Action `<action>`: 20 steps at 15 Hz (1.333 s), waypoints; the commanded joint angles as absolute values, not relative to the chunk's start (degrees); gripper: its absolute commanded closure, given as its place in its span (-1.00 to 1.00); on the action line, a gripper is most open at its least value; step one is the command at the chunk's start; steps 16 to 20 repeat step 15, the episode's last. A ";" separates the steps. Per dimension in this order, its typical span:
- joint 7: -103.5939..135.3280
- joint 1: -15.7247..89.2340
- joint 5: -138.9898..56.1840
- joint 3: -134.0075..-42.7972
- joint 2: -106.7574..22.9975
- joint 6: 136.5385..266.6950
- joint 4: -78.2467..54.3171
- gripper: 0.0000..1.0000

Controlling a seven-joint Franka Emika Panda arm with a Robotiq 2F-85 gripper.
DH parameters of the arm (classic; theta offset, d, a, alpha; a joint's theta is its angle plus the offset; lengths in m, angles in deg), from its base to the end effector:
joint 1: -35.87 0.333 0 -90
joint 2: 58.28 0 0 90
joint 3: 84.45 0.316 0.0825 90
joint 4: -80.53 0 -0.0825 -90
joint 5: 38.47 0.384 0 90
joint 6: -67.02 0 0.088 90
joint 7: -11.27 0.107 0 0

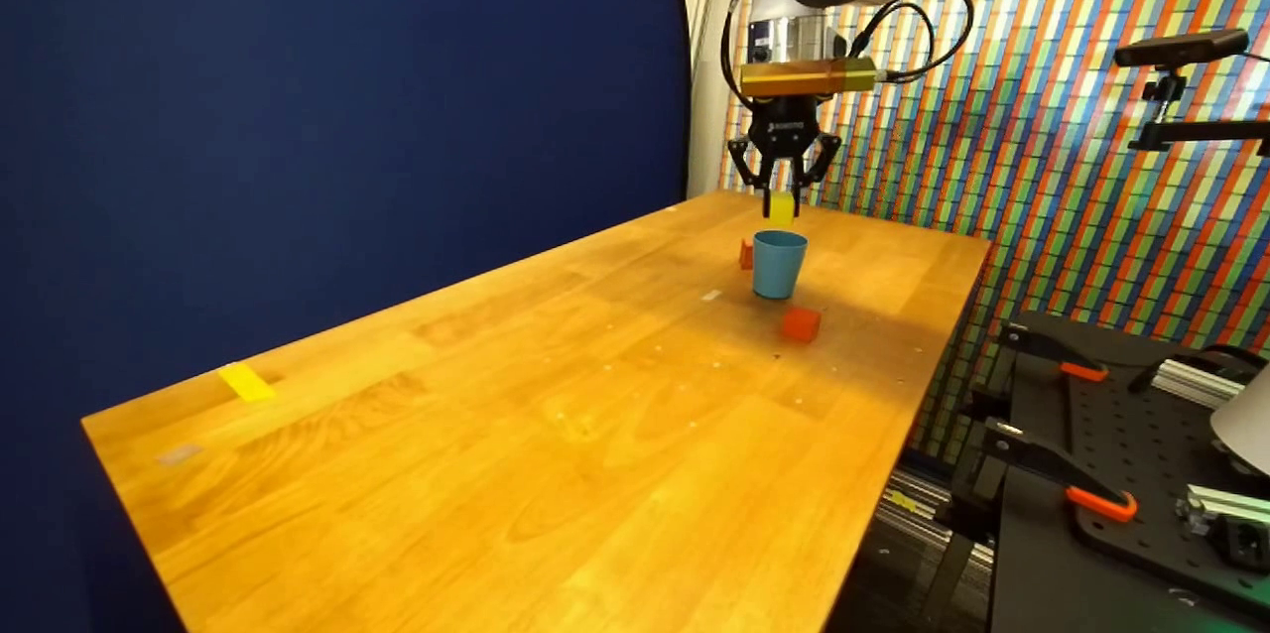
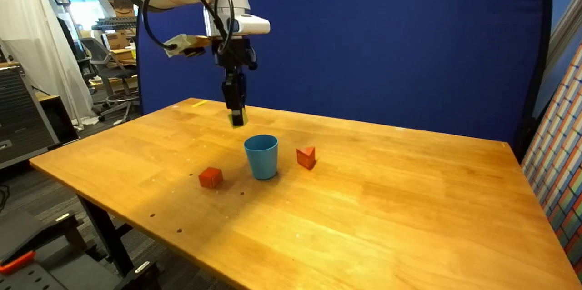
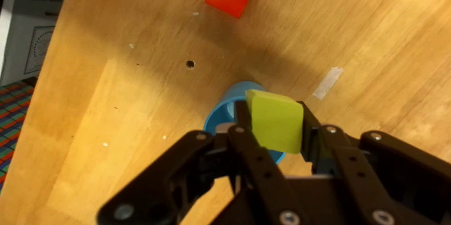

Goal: Put the yellow cube inside the blue cup

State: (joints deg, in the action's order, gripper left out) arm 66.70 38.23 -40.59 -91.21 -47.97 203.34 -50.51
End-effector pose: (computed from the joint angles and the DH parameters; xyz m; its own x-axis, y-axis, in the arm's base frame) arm 0.5188 -0.0407 0.2671 0.5267 -0.8499 -0.0132 -0.8453 -0.5254 0.0970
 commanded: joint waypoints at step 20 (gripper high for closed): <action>54.91 35.27 -35.62 -89.80 -46.76 204.50 -49.54 -0.92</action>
